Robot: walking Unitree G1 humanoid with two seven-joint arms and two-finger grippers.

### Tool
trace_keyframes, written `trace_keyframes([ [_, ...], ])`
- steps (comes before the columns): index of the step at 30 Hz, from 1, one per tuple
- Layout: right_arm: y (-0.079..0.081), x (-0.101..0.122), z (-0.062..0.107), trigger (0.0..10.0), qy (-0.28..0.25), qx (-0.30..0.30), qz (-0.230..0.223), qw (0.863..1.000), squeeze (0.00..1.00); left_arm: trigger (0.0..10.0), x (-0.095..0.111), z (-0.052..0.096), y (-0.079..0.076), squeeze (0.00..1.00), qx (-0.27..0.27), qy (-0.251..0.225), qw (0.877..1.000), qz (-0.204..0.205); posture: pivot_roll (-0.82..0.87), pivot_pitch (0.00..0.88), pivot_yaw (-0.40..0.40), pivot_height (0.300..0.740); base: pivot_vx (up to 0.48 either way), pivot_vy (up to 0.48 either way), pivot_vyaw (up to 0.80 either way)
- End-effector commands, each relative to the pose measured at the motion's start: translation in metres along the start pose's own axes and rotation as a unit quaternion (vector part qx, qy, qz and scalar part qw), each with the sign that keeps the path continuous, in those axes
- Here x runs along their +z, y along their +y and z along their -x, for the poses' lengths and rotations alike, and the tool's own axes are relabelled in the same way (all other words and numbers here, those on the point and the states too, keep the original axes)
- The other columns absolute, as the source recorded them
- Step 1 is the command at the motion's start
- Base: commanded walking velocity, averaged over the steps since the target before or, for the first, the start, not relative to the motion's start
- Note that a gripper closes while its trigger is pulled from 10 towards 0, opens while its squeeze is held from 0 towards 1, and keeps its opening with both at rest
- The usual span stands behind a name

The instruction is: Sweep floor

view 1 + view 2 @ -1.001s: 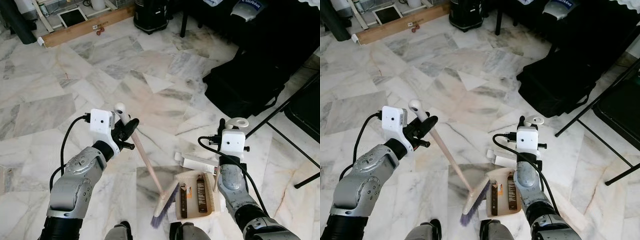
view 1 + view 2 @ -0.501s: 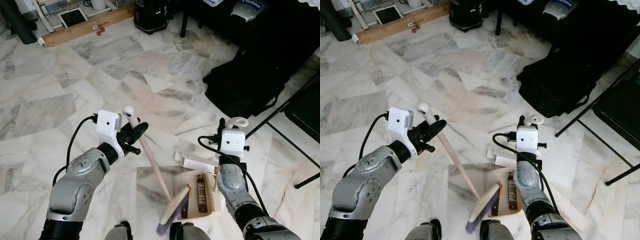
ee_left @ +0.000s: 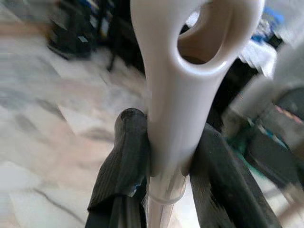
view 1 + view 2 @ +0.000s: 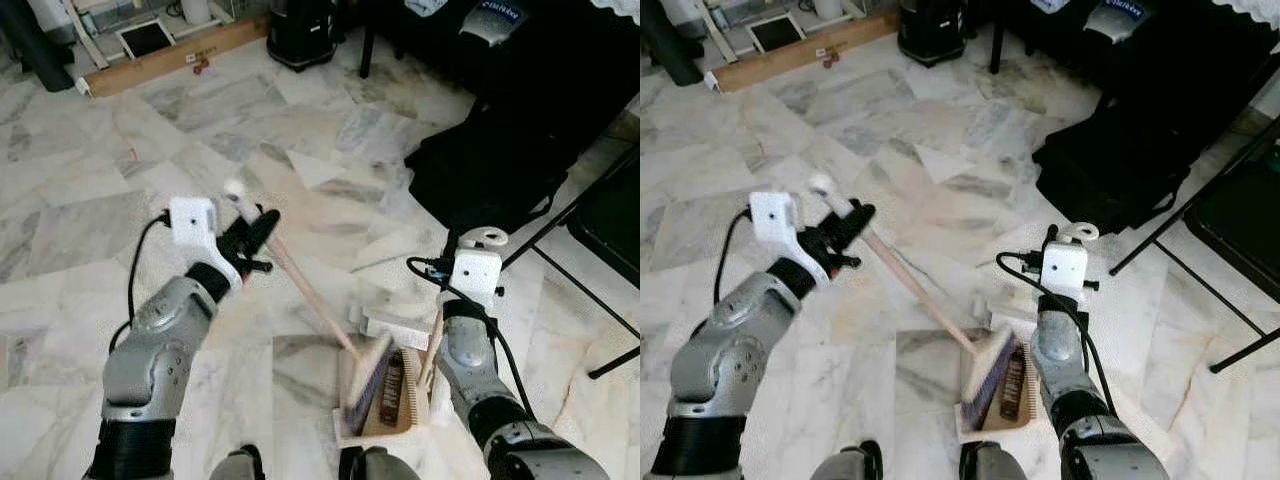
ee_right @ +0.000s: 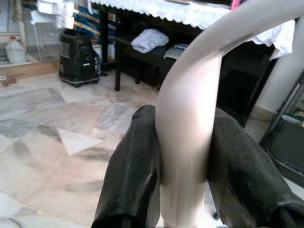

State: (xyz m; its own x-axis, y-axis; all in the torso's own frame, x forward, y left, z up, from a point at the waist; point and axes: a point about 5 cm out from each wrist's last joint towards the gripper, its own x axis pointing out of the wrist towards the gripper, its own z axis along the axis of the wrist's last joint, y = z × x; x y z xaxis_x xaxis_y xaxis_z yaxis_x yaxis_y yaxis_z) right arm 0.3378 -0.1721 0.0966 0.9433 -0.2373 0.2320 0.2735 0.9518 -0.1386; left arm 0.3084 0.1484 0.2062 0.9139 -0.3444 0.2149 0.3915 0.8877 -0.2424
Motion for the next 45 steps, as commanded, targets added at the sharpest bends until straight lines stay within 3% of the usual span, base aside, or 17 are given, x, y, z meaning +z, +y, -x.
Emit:
trace_keyframes([
  [1,-0.003,0.001,-0.003,10.0,0.0,-0.008,-0.007,1.0,0.0,10.0,0.011,-0.002,0.004,0.0,0.015,-0.037,0.999,-0.002,0.21,0.12,-0.044,0.74,0.0,0.0,0.0],
  [9,-0.007,0.004,-0.004,10.0,-0.01,-0.015,-0.016,1.0,0.0,10.0,0.032,-0.001,0.027,0.0,0.11,-0.112,0.986,-0.056,0.2,0.089,-0.046,0.74,0.0,0.0,0.0],
  [10,-0.007,0.004,-0.004,10.0,-0.01,-0.015,-0.016,1.0,0.0,10.0,0.032,-0.001,0.027,0.0,0.11,-0.112,0.986,-0.056,0.2,0.089,-0.046,0.74,0.0,0.0,0.0],
  [11,-0.008,0.004,-0.004,10.0,-0.012,-0.016,-0.017,1.0,0.0,10.0,0.033,-0.001,0.031,0.0,0.125,-0.117,0.981,-0.088,0.2,0.082,-0.047,0.74,0.0,0.0,0.0],
  [15,-0.008,0.01,-0.007,10.0,-0.023,-0.021,-0.046,0.998,0.0,10.0,0.026,0.002,0.039,0.0,0.156,-0.102,0.972,-0.142,0.19,0.075,-0.046,0.74,0.0,0.0,0.0],
  [21,-0.009,0.018,-0.014,10.0,-0.027,-0.036,-0.1,0.994,0.0,10.0,0.017,0.006,0.047,0.0,0.187,-0.088,0.961,-0.185,0.18,0.07,-0.046,0.74,0.0,0.0,0.0],
  [29,0.0,0.032,-0.018,10.0,-0.062,-0.005,-0.125,0.99,0.0,10.0,0.0,0.012,0.045,0.0,0.203,-0.083,0.953,-0.21,0.17,0.065,-0.049,0.74,0.0,0.0,0.0],
  [31,-0.001,0.034,-0.019,10.0,-0.062,-0.004,-0.144,0.988,0.0,10.0,-0.006,0.015,0.044,0.0,0.201,-0.077,0.948,-0.233,0.17,0.064,-0.05,0.74,0.0,0.0,0.0],
  [37,-0.002,0.037,-0.021,10.0,-0.059,-0.001,-0.184,0.981,0.0,10.0,-0.012,0.021,0.044,0.0,0.211,-0.077,0.943,-0.247,0.16,0.066,-0.053,0.74,0.0,0.0,0.0],
  [45,-0.006,0.036,-0.019,10.0,-0.062,0.003,-0.2,0.978,0.0,10.0,-0.02,0.014,0.029,0.0,0.197,-0.081,0.948,-0.236,0.15,0.064,-0.061,0.74,0.0,0.0,0.0],
])
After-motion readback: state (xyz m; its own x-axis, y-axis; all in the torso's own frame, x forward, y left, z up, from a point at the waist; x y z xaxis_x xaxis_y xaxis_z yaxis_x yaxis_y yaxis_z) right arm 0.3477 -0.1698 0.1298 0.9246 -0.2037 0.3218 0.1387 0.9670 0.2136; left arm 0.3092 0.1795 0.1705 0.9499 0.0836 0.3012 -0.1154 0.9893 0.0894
